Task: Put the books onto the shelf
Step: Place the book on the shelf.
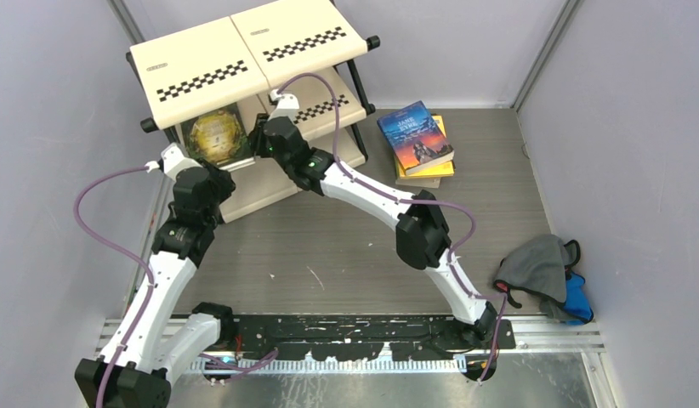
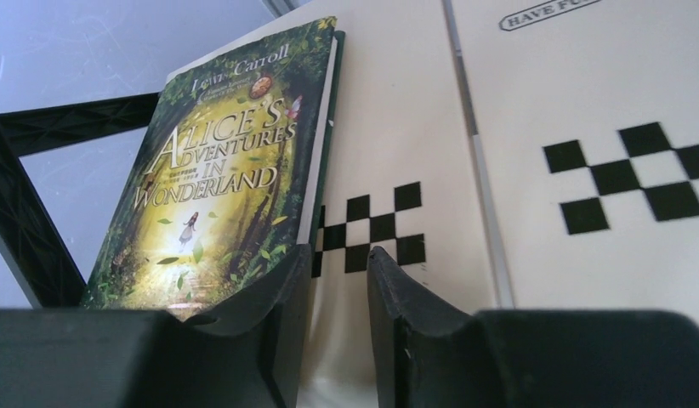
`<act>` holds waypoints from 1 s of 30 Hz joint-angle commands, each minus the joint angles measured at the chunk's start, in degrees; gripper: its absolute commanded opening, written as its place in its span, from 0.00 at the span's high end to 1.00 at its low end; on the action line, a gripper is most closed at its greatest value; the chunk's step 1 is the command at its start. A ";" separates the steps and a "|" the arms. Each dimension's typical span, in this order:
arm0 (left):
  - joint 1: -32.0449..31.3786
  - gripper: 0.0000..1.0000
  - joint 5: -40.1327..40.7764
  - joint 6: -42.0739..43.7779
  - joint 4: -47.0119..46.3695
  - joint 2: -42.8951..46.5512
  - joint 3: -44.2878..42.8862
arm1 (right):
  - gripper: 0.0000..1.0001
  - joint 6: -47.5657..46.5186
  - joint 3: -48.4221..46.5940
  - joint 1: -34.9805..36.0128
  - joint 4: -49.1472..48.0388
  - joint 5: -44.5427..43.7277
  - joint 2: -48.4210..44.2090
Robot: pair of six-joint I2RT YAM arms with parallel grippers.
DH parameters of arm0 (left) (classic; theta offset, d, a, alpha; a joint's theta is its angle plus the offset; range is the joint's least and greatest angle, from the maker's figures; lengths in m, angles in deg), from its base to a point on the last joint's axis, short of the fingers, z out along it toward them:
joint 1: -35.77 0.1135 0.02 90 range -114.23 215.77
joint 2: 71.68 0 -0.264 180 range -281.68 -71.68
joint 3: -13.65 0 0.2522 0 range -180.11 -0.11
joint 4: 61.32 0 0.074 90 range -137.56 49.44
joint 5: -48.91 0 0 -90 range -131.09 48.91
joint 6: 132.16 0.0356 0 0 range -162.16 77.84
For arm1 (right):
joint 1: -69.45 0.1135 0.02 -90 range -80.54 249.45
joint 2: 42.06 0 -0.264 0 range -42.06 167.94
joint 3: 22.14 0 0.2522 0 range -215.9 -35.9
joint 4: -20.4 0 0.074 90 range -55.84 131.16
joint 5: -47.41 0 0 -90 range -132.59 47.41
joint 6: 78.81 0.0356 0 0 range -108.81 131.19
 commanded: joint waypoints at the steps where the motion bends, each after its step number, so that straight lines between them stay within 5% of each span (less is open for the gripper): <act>1: 0.04 0.67 0.49 0.39 -3.05 2.17 -0.43 | 0.61 -1.26 6.48 -0.70 -5.81 -2.24 -7.61; 21: -1.46 0.58 -9.19 1.55 5.25 6.20 -5.29 | 0.51 -3.48 40.46 -1.07 -21.84 -10.39 -32.07; 30: -16.26 0.58 -4.70 1.66 3.78 1.71 -5.93 | 0.42 -0.19 63.93 -4.24 -22.33 -20.46 -50.39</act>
